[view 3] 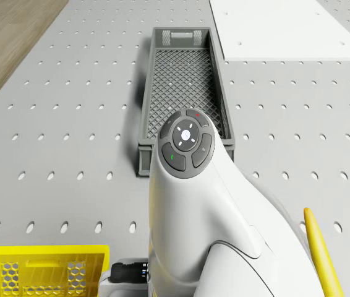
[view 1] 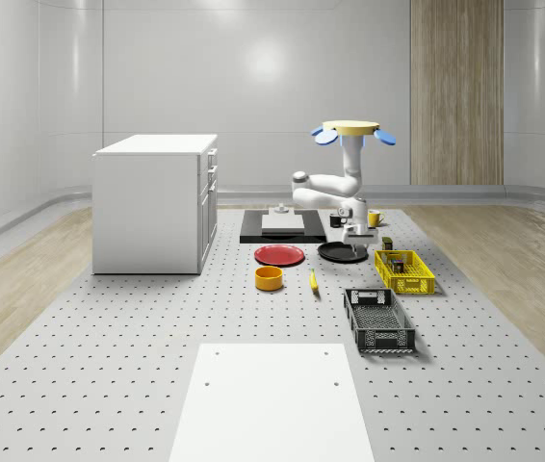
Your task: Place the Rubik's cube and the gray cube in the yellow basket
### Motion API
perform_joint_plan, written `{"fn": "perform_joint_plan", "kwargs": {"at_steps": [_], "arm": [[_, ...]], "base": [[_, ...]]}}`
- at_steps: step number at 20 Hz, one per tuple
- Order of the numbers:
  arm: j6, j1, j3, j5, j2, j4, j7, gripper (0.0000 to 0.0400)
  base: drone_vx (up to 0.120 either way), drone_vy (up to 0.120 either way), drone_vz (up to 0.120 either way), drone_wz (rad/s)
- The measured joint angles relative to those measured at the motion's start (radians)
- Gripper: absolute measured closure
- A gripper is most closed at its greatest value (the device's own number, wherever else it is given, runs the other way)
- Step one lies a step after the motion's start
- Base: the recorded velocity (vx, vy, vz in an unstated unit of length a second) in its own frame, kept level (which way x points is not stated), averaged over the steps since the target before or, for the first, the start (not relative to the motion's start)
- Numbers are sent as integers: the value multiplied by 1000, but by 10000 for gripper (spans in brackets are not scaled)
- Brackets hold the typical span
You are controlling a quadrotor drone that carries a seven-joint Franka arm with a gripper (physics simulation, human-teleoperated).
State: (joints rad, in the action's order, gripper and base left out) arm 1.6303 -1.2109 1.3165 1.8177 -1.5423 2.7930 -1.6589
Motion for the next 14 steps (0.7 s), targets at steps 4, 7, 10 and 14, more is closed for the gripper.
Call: {"fn": "perform_joint_plan", "kwargs": {"at_steps": [4,7,10,14], "arm": [[2,-1,0,-1,-2,0,0,150],[4,-1,0,-2,-4,0,-1,150],[5,-1,0,-2,-5,0,-1,150],[7,-2,1,-3,-7,0,-1,150]], "base": [[0,120,0,0],[0,120,0,0],[0,120,0,0],[0,120,0,0]]}}
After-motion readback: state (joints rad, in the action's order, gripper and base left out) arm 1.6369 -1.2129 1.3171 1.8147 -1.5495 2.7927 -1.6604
